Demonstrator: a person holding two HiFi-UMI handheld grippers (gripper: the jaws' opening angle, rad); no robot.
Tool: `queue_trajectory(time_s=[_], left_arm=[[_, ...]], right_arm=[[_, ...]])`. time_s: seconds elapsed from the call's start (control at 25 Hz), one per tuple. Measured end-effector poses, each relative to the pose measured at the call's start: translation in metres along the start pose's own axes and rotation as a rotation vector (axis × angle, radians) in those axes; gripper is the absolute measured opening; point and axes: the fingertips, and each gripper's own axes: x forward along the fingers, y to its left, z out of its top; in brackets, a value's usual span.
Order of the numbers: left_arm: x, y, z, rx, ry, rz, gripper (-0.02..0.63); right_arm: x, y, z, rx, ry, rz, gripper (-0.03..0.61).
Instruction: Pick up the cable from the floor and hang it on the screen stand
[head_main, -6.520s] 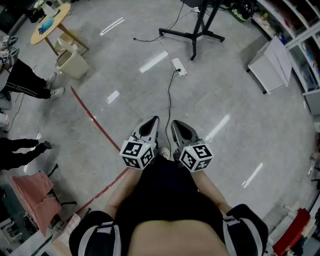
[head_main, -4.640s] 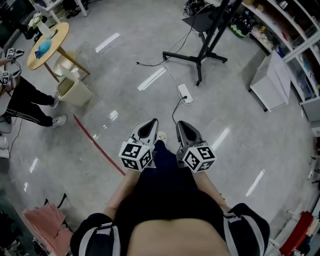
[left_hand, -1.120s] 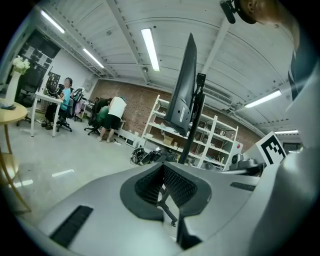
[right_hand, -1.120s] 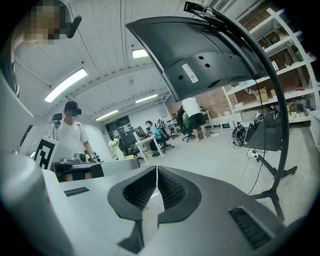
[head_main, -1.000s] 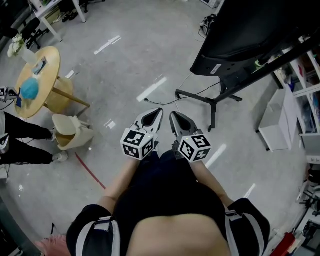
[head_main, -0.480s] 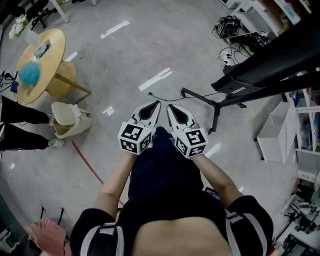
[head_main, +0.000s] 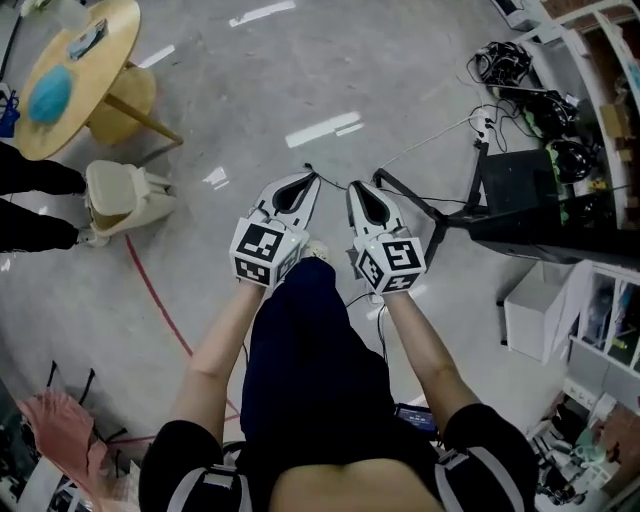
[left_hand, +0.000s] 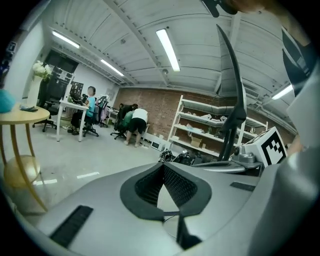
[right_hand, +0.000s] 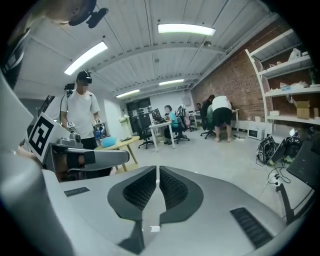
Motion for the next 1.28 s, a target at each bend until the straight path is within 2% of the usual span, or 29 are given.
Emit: queue_trajectory(time_s=[0.12, 0.44, 0.96, 1.16, 1.28], left_arm=[[0.013, 0.015, -0.026, -0.015, 0.005, 0.018, 0.006], [0.048, 0.06, -0.122, -0.066, 0.05, 0.052, 0.006], [0.109, 0.132, -0.314, -0.136, 0.152, 0.053, 0.006], [0.139, 0.155, -0.383, -0.185, 0.175, 0.029, 0.006], [0.156, 0.167, -0.422, -0.186, 0.184, 0.015, 0.006]], right_arm=[[0.019, -0.011, -0.023, -0.034, 0.026, 0.012, 0.026], [0.085, -0.053, -0.118, -0.054, 0.126, 0.021, 0.026], [0.197, -0.107, -0.3, -0.09, 0.246, 0.051, 0.026], [0.234, -0.135, -0.371, -0.075, 0.299, 0.056, 0.026], [0.254, -0.15, -0.41, -0.091, 0.327, 0.054, 0.026]])
